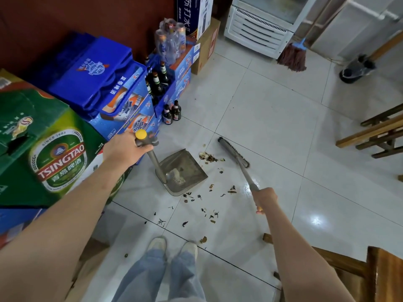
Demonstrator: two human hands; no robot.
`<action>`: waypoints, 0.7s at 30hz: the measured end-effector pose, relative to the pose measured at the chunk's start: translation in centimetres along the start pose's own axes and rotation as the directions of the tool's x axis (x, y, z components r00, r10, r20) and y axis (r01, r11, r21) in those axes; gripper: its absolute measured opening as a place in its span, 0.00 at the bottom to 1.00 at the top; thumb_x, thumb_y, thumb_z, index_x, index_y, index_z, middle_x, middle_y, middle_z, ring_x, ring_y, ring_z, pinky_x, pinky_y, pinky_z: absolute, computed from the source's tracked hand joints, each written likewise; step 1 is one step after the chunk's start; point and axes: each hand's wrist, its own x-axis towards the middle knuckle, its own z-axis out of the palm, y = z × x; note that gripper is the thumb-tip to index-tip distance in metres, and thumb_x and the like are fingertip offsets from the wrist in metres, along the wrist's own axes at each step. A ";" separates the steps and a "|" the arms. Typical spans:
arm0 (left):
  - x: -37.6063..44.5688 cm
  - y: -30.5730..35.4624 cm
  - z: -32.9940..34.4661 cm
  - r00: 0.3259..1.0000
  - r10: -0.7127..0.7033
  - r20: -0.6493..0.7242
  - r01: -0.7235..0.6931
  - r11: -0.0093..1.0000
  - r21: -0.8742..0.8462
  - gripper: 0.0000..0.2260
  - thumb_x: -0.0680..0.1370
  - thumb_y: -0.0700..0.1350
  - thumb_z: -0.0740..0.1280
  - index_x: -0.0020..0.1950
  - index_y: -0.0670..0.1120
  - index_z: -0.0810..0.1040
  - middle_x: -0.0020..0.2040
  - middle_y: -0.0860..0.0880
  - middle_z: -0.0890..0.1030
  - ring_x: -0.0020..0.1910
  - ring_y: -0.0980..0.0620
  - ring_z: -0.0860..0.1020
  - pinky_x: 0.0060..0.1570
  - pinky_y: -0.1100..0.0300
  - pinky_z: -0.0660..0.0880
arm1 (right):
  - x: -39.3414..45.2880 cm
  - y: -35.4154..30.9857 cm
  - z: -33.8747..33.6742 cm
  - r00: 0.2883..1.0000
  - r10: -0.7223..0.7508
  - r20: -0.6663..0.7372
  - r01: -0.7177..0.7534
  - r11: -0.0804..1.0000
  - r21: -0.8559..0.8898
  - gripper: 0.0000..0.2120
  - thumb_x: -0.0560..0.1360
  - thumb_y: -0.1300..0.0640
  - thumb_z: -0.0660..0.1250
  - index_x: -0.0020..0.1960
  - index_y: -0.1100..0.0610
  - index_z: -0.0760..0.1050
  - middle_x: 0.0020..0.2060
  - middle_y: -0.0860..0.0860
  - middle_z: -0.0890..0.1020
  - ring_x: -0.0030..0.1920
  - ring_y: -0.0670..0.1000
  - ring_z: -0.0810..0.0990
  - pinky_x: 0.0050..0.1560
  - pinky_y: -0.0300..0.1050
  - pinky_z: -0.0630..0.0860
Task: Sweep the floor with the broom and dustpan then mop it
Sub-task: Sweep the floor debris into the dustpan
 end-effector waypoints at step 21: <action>-4.0 -3.8 -0.9 0.998 0.065 -0.003 -0.065 0.996 -0.069 0.18 0.72 0.60 0.70 0.39 0.44 0.79 0.37 0.44 0.80 0.40 0.41 0.79 0.39 0.54 0.76 | -8.8 3.0 6.9 0.994 -0.054 0.098 0.055 0.998 -0.006 0.14 0.78 0.50 0.60 0.46 0.63 0.71 0.35 0.58 0.77 0.28 0.55 0.77 0.17 0.38 0.71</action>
